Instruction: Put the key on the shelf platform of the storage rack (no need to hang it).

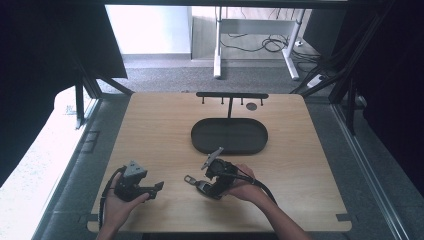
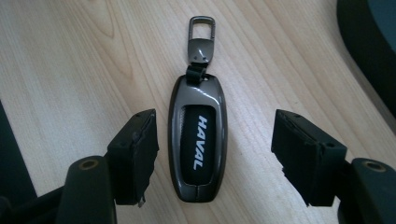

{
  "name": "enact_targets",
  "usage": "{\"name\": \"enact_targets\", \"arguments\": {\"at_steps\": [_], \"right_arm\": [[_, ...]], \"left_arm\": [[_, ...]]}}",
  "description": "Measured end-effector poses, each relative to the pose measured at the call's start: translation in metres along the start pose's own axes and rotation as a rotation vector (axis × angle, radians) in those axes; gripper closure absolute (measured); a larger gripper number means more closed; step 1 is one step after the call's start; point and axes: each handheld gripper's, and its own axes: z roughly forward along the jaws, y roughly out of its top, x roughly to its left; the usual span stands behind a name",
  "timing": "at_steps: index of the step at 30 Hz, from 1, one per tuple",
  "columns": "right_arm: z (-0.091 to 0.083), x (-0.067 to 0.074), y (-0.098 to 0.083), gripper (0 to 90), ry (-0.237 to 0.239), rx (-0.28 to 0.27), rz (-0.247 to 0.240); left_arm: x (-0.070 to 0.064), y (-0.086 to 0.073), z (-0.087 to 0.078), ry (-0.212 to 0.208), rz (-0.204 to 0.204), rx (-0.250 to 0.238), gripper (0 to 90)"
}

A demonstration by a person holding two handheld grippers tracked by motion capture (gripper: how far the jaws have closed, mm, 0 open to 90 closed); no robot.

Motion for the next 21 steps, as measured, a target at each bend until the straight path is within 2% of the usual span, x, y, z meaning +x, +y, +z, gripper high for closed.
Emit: {"name": "enact_targets", "arguments": {"at_steps": [8, 21], "right_arm": [[0.005, 0.006, 0.003, 31.3, 0.008, 0.011, -0.012], [0.028, 0.01, 0.002, 30.8, 0.016, 0.066, -0.031]], "left_arm": [[0.0, 0.0, -0.001, -0.006, 0.001, -0.002, 24.3], [0.001, 0.0, 0.0, -0.003, -0.004, -0.001, 24.3]]}}
